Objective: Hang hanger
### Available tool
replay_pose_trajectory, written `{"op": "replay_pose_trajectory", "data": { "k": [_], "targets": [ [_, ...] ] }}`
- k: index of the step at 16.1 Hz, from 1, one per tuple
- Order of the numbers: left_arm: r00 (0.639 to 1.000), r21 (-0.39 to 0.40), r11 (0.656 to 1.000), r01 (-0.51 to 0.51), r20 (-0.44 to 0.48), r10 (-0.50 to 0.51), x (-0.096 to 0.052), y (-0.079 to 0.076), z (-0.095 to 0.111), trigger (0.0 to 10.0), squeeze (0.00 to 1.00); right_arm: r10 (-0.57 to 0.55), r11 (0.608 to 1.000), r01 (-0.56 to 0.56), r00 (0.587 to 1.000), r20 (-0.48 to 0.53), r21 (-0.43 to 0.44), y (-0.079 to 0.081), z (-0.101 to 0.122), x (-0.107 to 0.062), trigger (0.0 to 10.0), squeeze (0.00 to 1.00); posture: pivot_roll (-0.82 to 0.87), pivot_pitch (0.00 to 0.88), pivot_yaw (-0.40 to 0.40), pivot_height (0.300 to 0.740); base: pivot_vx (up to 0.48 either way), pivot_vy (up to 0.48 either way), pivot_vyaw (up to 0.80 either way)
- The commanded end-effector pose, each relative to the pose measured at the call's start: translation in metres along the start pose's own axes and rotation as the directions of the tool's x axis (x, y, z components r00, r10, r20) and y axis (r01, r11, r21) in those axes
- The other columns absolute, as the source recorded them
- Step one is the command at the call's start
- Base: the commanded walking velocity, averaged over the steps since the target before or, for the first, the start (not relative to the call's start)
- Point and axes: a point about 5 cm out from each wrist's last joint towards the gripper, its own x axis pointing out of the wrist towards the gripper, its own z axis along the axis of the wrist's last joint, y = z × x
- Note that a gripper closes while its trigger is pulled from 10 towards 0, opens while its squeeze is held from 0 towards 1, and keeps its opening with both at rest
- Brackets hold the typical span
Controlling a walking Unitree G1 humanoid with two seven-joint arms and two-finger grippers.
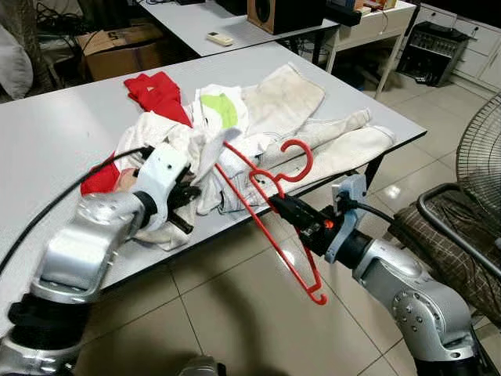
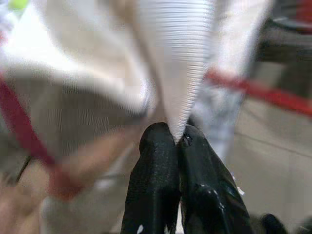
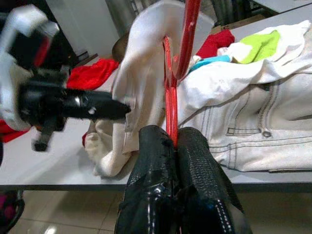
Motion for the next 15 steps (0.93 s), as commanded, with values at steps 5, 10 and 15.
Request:
{"op": "replay_pose_trajectory", "data": {
  "k": [5,10,15],
  "targets": [
    [0.972,0.041,0.976,0.216,0.086,-0.218,-0.026,-0.005,0.043,0.0,0.0,0.047,0.995,-0.047,0.999,0.002,0.085,0.001,0.006,0.027,10.0,0.0,0.13,0.017,0.038,0.74,0.0,0.0,0.0],
    [0.986,0.135,0.977,0.167,0.006,-0.169,-0.027,0.012,0.047,0.0,0.0,0.054,0.935,-0.097,0.99,0.133,0.341,0.004,0.022,0.072,10.0,0.0,0.16,0.029,0.037,0.74,0.0,0.0,0.0],
    [0.989,0.247,0.958,-0.146,0.011,0.148,-0.032,0.052,0.055,0.0,0.0,0.071,0.948,-0.095,0.993,0.089,0.302,0.009,0.017,0.08,10.0,0.0,0.18,0.039,0.043,0.74,0.0,0.0,0.0]
  ]
}}
